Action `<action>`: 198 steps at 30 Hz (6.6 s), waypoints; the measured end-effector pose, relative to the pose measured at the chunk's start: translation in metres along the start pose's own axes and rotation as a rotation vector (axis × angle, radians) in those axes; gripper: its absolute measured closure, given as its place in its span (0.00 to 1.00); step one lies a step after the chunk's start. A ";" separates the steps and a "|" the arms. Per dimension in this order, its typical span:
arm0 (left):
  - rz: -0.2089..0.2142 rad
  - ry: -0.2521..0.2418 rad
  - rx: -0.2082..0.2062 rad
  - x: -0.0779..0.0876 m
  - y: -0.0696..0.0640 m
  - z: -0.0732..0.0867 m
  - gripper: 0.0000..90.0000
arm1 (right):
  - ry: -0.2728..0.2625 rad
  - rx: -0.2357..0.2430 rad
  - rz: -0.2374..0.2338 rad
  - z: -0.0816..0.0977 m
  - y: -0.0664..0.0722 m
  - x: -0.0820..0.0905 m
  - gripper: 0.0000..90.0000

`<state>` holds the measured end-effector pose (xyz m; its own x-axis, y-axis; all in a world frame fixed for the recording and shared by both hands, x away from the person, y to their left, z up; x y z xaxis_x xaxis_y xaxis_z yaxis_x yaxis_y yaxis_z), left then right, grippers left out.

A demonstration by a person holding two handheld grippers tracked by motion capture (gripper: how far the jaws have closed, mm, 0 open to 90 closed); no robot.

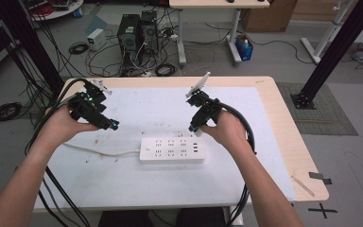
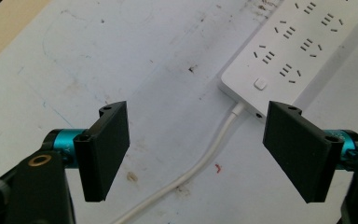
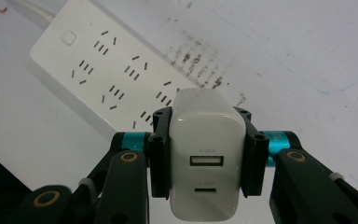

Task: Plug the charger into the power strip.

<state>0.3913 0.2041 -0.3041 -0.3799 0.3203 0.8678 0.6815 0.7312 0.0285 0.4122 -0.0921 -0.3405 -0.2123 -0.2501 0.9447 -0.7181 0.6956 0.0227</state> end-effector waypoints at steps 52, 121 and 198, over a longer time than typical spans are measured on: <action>-0.021 0.003 0.006 0.007 -0.008 0.005 0.25 | 0.226 0.854 -0.158 -0.025 0.029 -0.076 0.69; -0.013 0.002 0.002 0.005 -0.008 -0.001 0.25 | 0.237 0.874 -0.119 -0.018 0.028 -0.097 0.59; -0.042 -0.009 0.079 -0.023 0.009 -0.002 0.22 | -0.305 -0.269 0.157 0.079 -0.105 0.042 0.23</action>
<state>0.4075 0.2020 -0.3224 -0.4131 0.2940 0.8619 0.6138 0.7891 0.0250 0.4263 -0.2287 -0.3289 -0.5206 -0.2864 0.8043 -0.4719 0.8816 0.0085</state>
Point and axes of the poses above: each handheld gripper's, and its own axes: x roughly backward along the jaws, z roughly out of its underside, y roughly to its left, the point moved 5 cm from there along -x, roughly forward along the jaws, and after that the axes turned 5 degrees about x, right-handed, at the moved point
